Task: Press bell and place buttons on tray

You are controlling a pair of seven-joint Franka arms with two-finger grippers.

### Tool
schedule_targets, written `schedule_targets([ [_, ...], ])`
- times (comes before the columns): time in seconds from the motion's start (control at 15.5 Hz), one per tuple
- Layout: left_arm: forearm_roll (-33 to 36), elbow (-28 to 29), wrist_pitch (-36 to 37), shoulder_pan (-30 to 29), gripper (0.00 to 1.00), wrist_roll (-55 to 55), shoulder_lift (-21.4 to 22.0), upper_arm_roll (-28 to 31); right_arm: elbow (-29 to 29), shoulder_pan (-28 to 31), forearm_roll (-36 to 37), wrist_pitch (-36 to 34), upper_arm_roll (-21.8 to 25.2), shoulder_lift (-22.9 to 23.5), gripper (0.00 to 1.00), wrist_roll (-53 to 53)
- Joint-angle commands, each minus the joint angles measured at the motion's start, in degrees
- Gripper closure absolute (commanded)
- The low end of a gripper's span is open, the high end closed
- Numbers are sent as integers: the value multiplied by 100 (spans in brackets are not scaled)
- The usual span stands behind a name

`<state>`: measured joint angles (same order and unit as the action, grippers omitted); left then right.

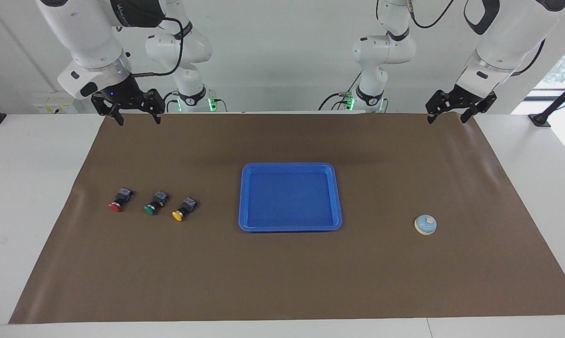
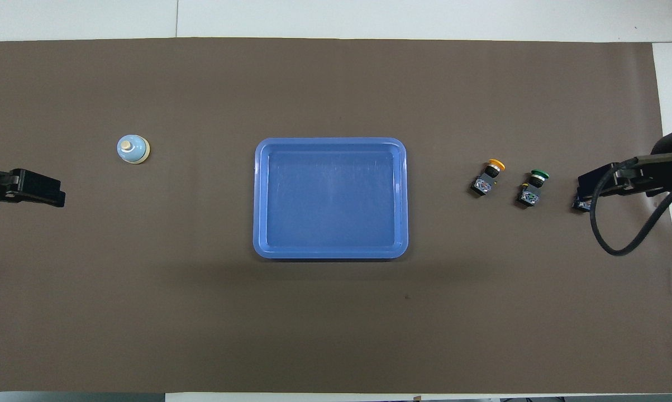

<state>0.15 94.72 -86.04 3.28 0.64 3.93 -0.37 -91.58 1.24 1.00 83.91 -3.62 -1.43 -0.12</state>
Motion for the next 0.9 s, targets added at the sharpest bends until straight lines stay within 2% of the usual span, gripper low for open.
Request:
schedule_targets([
  [0.0, -76, 11, -35, 33, 0, 7, 64, 28, -88, 87, -100, -59, -16, -103, 0, -128],
  [0.39, -76, 133, -79, 6, 0, 24, 116, 28, -88, 87, -100, -59, -16, -103, 0, -128],
  [0.45, -76, 213, -410, 6, 6, 15, 125, 28, -88, 87, -100, -59, -16, -103, 0, -128],
  [0.52, -76, 292, -761, -29, 24, 41, 117, 19, -88, 87, -100, -59, -16, -103, 0, -128],
  [0.58, -76, 327, -930, -46, 58, 50, 56, 28, -88, 87, -100, -59, -16, -103, 0, -128],
  [0.64, -76, 310, -1036, -73, 83, 59, -67, 28, -88, 87, -100, -59, -16, -103, 0, -128],
  [0.71, -76, 310, -1220, -116, 100, 51, -294, 28, -88, 87, -100, -59, -25, -103, 0, -128],
  [0.84, -76, 319, -1694, -126, 100, 51, -751, 28, -88, 87, -100, -59, -16, -103, 0, -128],
])
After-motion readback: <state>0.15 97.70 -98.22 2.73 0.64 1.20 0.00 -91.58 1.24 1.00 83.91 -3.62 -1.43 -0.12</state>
